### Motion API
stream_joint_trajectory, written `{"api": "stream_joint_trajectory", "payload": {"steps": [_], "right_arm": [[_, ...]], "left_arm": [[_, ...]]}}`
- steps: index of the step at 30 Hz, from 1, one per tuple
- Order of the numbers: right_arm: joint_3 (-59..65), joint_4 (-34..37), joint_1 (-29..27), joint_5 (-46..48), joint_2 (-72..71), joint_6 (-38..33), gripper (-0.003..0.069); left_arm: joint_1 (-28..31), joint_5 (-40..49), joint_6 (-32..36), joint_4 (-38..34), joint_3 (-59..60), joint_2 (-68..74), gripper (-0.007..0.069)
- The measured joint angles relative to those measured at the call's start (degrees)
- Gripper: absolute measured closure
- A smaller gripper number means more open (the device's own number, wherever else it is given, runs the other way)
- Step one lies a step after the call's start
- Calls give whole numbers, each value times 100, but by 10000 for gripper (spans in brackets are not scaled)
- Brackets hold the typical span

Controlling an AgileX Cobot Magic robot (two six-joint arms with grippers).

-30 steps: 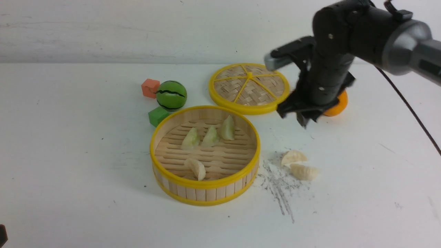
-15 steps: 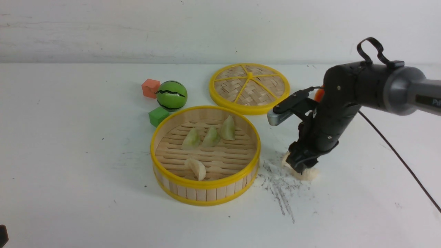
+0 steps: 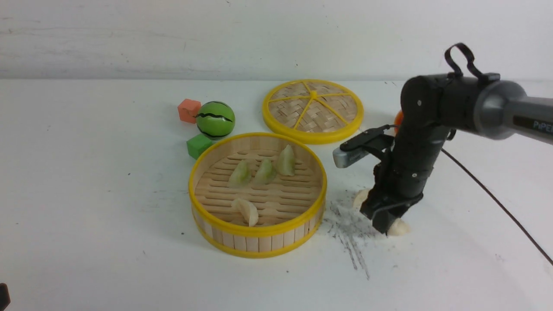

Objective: Put the dumplings into the steamer on the white table.
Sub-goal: 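Reach for and grasp a dumpling lying on the table beside the steamer, then place the dumpling in the bamboo steamer basket with the right gripper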

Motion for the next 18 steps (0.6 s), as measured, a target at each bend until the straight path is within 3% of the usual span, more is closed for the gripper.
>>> {"api": "stream_joint_trajectory", "payload": {"steps": [6, 9, 13, 18], "right_arm": [[-795, 1181, 37, 441, -437, 269, 467], [-1001, 2350, 383, -185, -534, 20, 467], [-1001, 2690, 866, -957, -104, -260, 467], [-977, 2651, 1062, -1367, 557, -261, 467]], "left_arm": [[0, 0, 0, 0, 0, 0, 575], [0, -11, 0, 0, 0, 0, 568], [0, -11, 0, 7, 0, 0, 566], [0, 3, 0, 13, 0, 0, 561]]}}
